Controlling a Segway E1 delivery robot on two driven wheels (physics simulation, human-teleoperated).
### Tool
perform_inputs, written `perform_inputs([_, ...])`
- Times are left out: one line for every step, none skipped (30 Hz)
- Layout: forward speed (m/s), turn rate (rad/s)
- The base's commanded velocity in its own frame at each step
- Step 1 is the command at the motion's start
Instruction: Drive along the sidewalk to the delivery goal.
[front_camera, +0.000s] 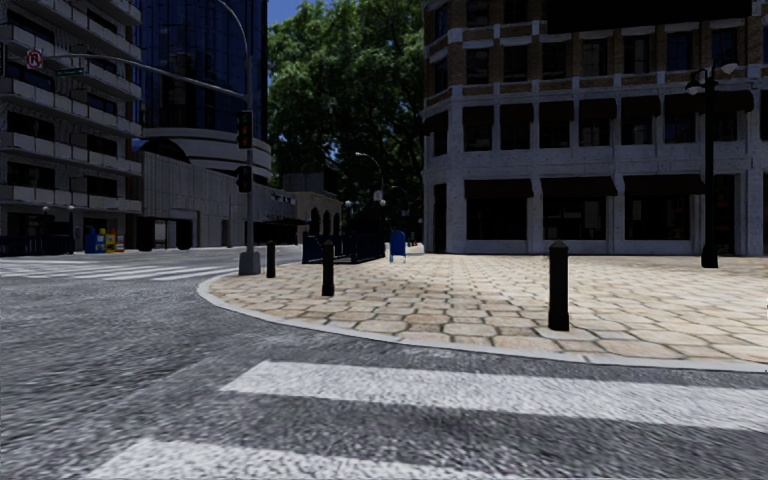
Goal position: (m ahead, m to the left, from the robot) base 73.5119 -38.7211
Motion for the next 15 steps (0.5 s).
perform_inputs([1.83, -0.33])
perform_inputs([1.83, -0.33])
perform_inputs([1.83, -0.33])
perform_inputs([1.83, -0.33])
perform_inputs([1.83, -0.28])
perform_inputs([1.82, -0.16])
perform_inputs([1.82, -0.01])
perform_inputs([1.82, -0.01])
perform_inputs([1.82, 0.0])
perform_inputs([1.82, 0.0])
perform_inputs([1.82, 0.0])
perform_inputs([1.82, 0.0])
perform_inputs([1.82, 0.0])
perform_inputs([1.82, 0.0])
perform_inputs([1.82, -0.03])
